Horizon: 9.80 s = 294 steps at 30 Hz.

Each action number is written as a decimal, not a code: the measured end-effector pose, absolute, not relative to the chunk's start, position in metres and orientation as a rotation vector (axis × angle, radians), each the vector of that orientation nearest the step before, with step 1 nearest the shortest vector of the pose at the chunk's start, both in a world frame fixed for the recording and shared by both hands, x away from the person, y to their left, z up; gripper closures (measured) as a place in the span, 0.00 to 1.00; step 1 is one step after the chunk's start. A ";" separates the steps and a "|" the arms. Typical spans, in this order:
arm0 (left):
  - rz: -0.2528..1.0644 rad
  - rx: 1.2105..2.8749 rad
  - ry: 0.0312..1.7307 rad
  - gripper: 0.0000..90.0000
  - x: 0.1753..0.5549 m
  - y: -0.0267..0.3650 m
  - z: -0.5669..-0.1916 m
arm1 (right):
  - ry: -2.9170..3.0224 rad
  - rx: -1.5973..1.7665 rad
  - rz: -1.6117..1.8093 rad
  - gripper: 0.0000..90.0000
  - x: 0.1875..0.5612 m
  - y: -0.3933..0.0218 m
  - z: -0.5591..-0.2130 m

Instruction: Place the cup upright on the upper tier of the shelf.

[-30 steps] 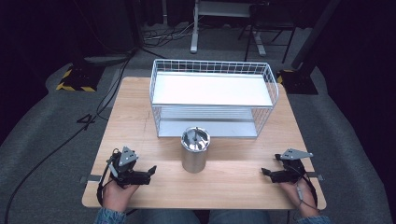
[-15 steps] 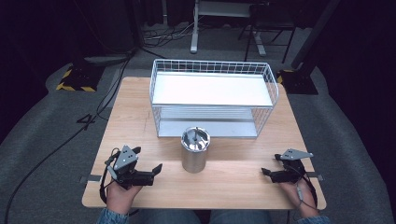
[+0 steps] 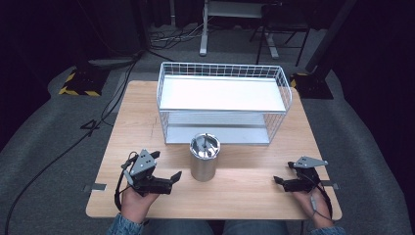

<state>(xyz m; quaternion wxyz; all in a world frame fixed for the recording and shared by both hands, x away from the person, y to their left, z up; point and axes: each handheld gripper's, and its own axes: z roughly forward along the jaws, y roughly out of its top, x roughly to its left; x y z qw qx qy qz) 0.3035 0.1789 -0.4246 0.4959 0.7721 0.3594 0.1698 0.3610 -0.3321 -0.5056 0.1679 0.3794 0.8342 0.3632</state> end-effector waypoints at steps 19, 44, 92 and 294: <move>0.348 1.866 0.795 0.00 0.323 0.127 -0.433 | 2.374 1.080 1.033 0.13 0.361 -0.332 -0.506; 0.409 1.817 0.812 0.00 0.349 0.089 -0.459 | 2.371 1.083 1.032 0.13 0.361 -0.332 -0.506; 0.408 1.876 0.658 0.04 0.351 0.084 -0.407 | 2.377 1.061 1.046 0.17 0.361 -0.324 -0.505; 0.553 1.677 0.739 0.00 0.443 0.135 -0.238 | 2.403 1.027 1.058 0.18 0.361 -0.324 -0.505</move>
